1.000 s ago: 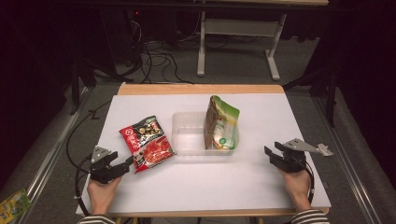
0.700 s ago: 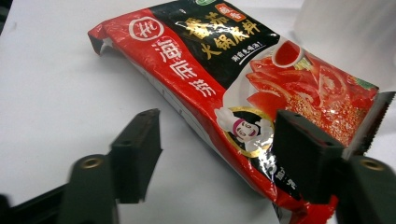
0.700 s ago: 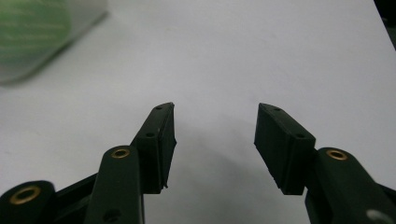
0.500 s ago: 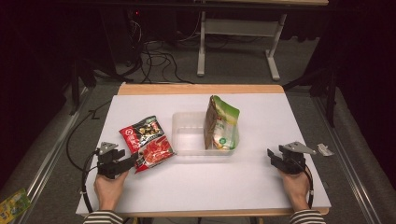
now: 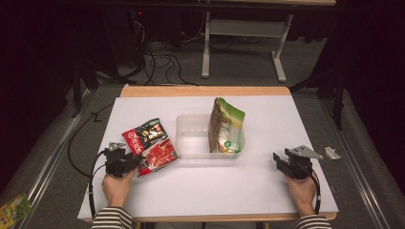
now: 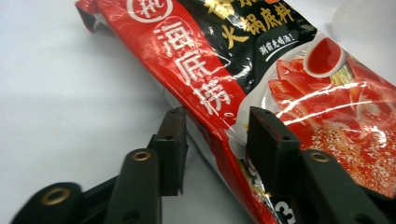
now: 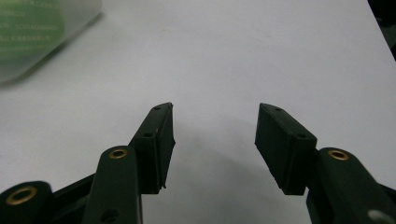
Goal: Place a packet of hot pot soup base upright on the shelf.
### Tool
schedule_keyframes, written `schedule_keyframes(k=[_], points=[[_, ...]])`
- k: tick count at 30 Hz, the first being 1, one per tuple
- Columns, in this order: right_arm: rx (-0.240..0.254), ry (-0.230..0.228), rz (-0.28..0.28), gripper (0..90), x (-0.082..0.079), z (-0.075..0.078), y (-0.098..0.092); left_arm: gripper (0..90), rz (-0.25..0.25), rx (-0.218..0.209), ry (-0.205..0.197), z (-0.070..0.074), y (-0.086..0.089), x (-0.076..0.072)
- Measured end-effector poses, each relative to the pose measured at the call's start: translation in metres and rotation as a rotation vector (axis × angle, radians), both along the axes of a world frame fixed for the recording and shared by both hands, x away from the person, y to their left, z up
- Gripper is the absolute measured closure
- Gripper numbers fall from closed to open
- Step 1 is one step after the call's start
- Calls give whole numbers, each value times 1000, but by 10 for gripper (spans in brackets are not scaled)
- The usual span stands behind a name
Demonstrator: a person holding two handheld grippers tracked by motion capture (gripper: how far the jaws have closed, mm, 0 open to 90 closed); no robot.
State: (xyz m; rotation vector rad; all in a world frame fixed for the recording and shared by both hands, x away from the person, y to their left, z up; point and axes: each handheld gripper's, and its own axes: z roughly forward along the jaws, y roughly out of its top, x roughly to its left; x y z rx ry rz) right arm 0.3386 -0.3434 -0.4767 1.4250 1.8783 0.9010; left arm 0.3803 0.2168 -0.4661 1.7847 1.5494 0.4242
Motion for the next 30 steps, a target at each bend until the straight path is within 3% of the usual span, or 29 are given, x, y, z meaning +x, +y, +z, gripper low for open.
schedule_keyframes(k=[5, 9, 15, 20, 30], points=[[-15, 7, 7, 470, 0, 0, 1, 622, 7, -8, 21, 0, -1, 2], [-17, 9, 13, 469, 0, 0, 2, 633, 0, 30, 23, 1, -5, 3], [-31, -1, 23, 463, 0, 0, 3, 778, -13, 35, 29, 4, -6, 0], [-27, -6, 22, 461, -1, 0, 3, 848, -19, 50, 21, 7, -10, -4], [-26, -17, 23, 458, -2, 0, 2, 864, -29, 51, 21, 8, -16, -24]])
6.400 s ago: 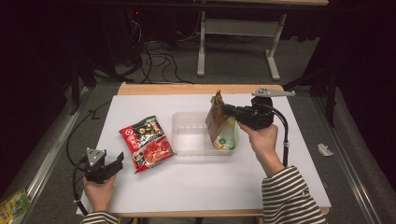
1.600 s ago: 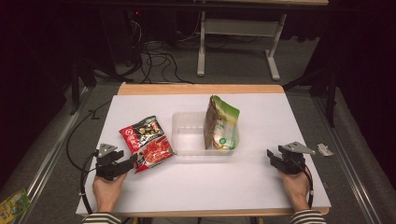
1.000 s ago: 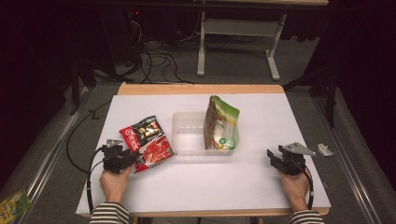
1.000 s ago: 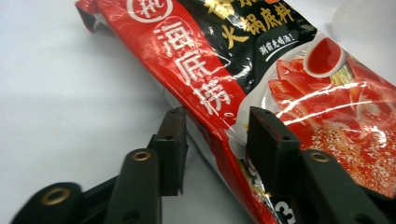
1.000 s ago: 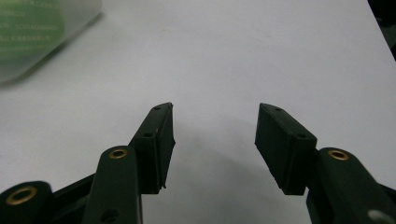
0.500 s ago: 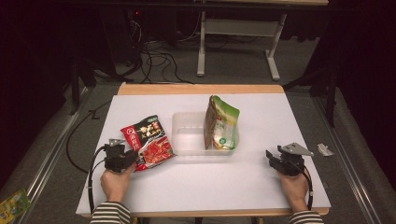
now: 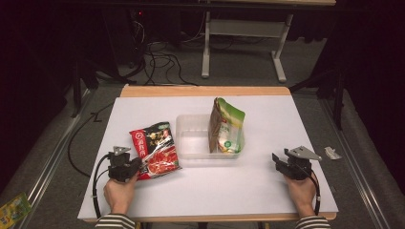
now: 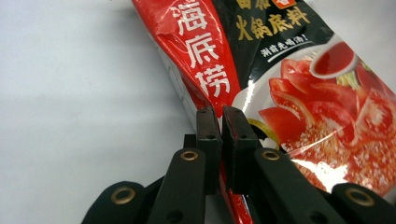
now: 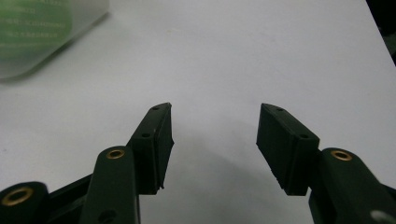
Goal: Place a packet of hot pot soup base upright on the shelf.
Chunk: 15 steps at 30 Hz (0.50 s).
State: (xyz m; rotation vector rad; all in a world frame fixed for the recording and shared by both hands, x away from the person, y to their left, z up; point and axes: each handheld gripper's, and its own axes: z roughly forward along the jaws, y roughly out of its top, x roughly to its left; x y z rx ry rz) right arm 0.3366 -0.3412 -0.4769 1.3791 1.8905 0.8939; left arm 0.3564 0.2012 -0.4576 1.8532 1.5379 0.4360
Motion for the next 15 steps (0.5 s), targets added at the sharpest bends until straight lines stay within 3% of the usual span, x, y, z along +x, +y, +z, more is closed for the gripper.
schedule_keyframes(k=[5, 8, 15], points=[[2, 1, -3, 458, 0, 0, 0, 883, -31, -5, -14, 3, -2, -24], [-2, -1, -2, 457, 0, 0, 0, 876, -49, 17, -26, 3, -7, -36], [-1, 3, -3, 457, 0, 0, 1, 895, -78, 19, -20, 6, -11, -48]])
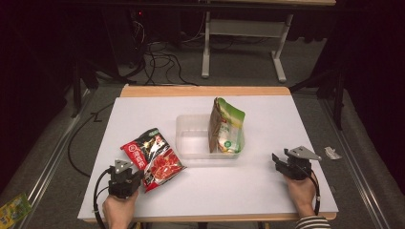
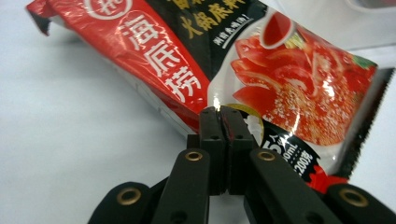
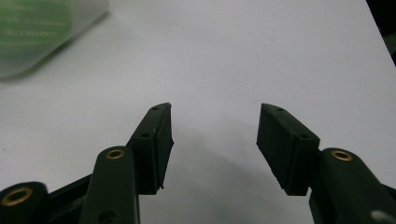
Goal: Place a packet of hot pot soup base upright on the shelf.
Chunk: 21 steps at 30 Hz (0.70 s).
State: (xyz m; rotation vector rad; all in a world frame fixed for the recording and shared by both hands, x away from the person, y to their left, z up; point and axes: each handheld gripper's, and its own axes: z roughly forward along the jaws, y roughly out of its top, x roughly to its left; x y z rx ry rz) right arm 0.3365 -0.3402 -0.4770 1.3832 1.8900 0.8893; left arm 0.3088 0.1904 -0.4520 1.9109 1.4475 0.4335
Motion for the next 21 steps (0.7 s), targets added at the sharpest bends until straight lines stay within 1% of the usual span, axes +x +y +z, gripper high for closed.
schedule_keyframes(k=[5, 7, 8, 10, 11, 12, 16, 18, 19, 21], points=[[-1, 5, 1, 456, 0, 0, 0, 894, -17, -3, 2, 1, 0, -4], [-1, 4, 1, 456, 0, 0, 0, 889, -24, -10, 3, 2, 2, -3], [1, 4, 1, 456, 0, 0, 0, 885, -30, -20, 5, 2, 4, -2], [3, 1, 0, 455, 0, 0, -1, 882, -34, -30, -8, 4, 9, -1], [5, 1, 0, 455, 0, 0, -1, 882, -39, -36, -23, 6, 12, -1], [5, 2, 0, 455, 0, 0, -1, 858, -40, -38, -41, 8, 15, 1], [0, 3, 0, 456, 0, 0, 0, 772, -44, -2, -73, 17, 23, 14], [0, -1, 0, 456, 0, 0, 0, 756, -50, 4, -71, 19, 26, 25], [0, -2, -1, 456, 0, 0, 0, 736, -49, 6, -76, 19, 27, 30], [-3, -2, -1, 455, 0, 0, -1, 706, -41, 20, -72, 19, 29, 41]])
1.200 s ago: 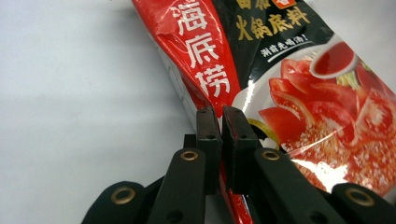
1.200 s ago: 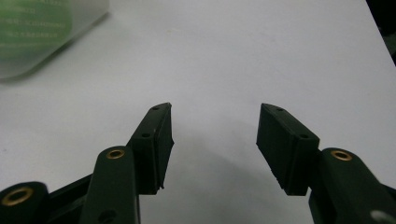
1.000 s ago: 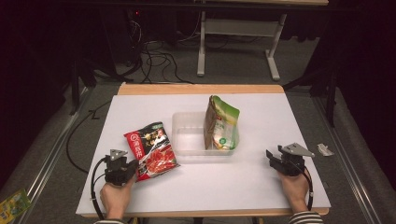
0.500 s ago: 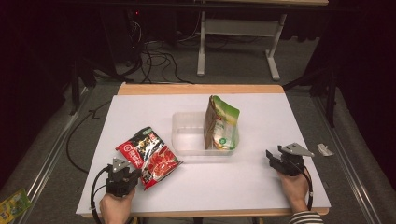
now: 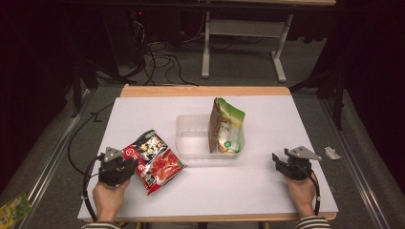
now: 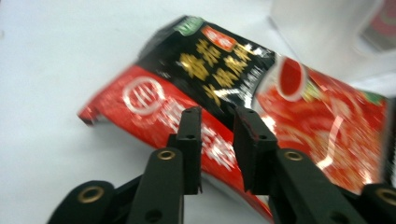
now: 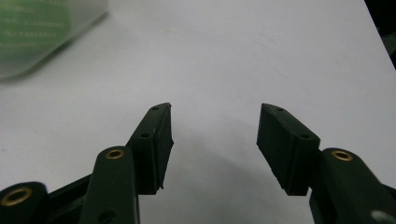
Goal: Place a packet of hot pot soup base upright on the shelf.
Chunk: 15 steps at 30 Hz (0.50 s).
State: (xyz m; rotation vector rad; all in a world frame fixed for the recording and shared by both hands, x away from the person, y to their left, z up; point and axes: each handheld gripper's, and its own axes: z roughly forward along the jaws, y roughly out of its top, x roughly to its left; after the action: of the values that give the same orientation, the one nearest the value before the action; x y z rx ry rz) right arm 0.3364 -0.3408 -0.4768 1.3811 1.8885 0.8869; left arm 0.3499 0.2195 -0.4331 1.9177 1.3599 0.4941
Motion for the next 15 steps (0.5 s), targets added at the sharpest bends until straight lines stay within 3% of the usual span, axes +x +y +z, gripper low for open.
schedule_keyframes(k=[5, 9, 15], points=[[1, -1, -2, 455, 0, 0, 1, 654, 15, 71, -29, -6, 3, 22], [-1, 0, -1, 455, 0, 0, 1, 571, 50, 99, -36, -11, 9, 37], [-4, 0, 0, 455, 0, 0, 1, 522, 49, 118, -31, -13, 13, 53]])
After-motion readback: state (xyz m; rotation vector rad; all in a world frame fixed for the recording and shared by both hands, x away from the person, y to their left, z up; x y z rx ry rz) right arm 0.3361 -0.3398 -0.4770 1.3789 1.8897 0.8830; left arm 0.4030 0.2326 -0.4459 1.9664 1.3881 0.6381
